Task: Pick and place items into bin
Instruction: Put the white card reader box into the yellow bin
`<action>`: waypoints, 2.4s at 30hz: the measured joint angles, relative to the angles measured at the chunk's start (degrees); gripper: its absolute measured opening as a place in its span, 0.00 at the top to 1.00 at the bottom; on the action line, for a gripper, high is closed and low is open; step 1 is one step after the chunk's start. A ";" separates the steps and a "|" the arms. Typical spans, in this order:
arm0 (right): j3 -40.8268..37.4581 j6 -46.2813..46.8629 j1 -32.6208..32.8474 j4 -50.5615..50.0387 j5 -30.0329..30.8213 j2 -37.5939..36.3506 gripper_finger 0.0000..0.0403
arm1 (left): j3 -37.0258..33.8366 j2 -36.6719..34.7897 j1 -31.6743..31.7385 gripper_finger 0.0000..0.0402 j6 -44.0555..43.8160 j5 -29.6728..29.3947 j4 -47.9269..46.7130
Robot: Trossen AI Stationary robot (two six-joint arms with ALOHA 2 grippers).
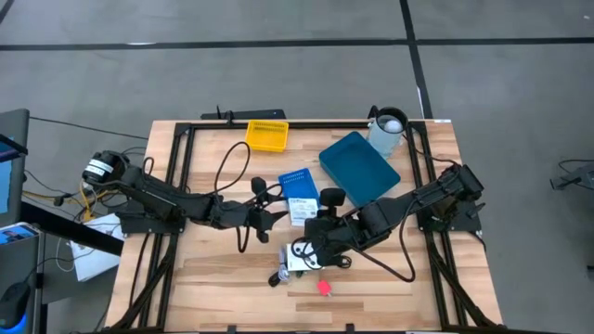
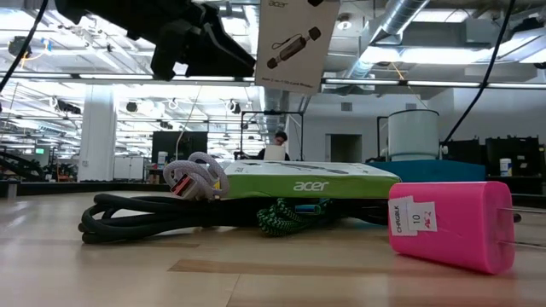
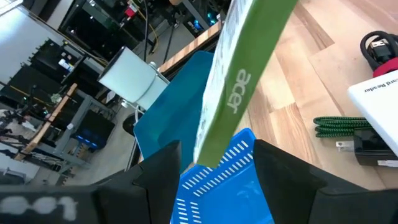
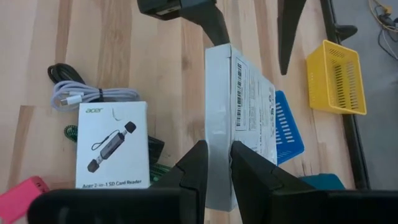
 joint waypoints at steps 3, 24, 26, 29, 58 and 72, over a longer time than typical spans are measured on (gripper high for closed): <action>0.00 0.39 0.28 0.00 0.17 0.00 0.87 | -0.01 -0.01 -0.02 0.52 -0.43 0.35 -0.16; -0.02 -4.29 0.32 6.34 -0.96 0.00 0.87 | -0.08 0.00 -0.07 0.52 1.17 3.31 3.50; -0.02 -4.92 0.32 6.75 -0.96 0.00 0.87 | -0.10 0.00 -0.07 0.52 1.17 3.86 3.50; -0.02 -5.93 0.32 7.64 -0.94 0.00 0.87 | -0.10 0.00 -0.07 0.52 1.15 3.93 3.48; -0.02 -6.54 0.28 8.44 -0.72 0.00 0.87 | -0.23 0.02 -0.15 0.93 2.32 4.15 3.02; -0.02 -8.98 0.63 8.27 -0.72 0.00 0.73 | -0.23 0.02 -0.11 0.91 2.36 3.80 3.53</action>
